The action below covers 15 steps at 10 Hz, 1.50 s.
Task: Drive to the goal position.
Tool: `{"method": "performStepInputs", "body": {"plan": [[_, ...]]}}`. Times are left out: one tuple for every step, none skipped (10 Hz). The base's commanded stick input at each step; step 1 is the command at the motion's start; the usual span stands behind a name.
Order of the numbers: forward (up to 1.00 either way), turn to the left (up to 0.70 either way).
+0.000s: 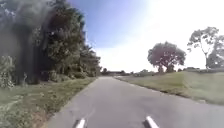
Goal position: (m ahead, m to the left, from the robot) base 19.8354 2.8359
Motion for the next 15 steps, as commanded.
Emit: {"method": "performStepInputs", "body": {"plan": [[0.7,0.0],[0.7,0.14],[0.7,0.35],[0.7,0.22],[0.7,0.06],[0.7,0.0],[0.7,0.0],[0.7,0.0],[0.7,0.0],[0.7,0.0],[0.7,0.0],[0.7,0.0],[0.7,0.0],[0.7,0.0],[0.7,0.0]]}}
